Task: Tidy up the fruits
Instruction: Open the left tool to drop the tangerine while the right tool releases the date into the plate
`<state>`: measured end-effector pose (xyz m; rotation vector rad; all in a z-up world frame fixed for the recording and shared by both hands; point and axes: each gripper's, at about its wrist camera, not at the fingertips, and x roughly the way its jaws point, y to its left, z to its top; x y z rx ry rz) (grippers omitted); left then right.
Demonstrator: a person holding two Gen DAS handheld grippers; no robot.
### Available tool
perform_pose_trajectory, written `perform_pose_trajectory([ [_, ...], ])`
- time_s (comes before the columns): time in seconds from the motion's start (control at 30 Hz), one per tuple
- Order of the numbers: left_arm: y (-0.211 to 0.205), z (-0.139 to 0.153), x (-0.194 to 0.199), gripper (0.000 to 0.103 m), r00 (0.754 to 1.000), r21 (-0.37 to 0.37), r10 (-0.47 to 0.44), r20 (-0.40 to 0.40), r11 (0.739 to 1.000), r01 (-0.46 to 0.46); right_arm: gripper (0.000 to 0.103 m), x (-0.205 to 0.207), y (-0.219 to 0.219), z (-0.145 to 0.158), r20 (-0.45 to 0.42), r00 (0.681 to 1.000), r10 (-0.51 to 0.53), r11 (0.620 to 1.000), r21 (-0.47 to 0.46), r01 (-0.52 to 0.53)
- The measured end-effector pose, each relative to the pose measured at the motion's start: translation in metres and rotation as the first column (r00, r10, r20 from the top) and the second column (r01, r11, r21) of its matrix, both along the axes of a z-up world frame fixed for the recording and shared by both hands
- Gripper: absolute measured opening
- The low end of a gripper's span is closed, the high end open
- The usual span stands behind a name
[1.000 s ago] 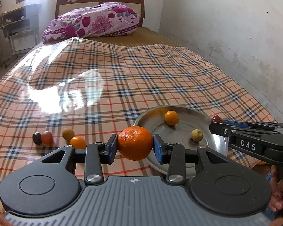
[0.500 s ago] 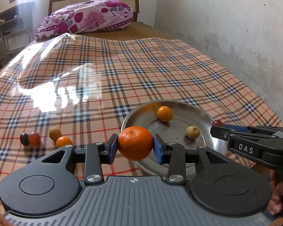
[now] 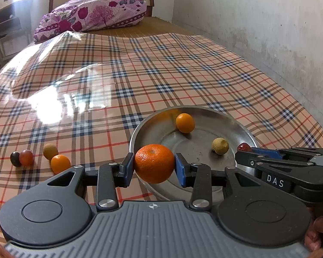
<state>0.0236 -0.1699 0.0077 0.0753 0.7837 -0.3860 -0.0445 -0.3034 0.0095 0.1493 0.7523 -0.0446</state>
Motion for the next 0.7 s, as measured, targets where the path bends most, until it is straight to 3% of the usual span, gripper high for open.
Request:
perform_pose_trajectory([
  [0.7,-0.006,-0.02,0.006,0.049,0.999,0.031,-0.018,-0.032,0.999,0.019,0.022,0.005,0.004,-0.008,-0.033,0.999,0.02,1.0,-0.002,-0.02],
])
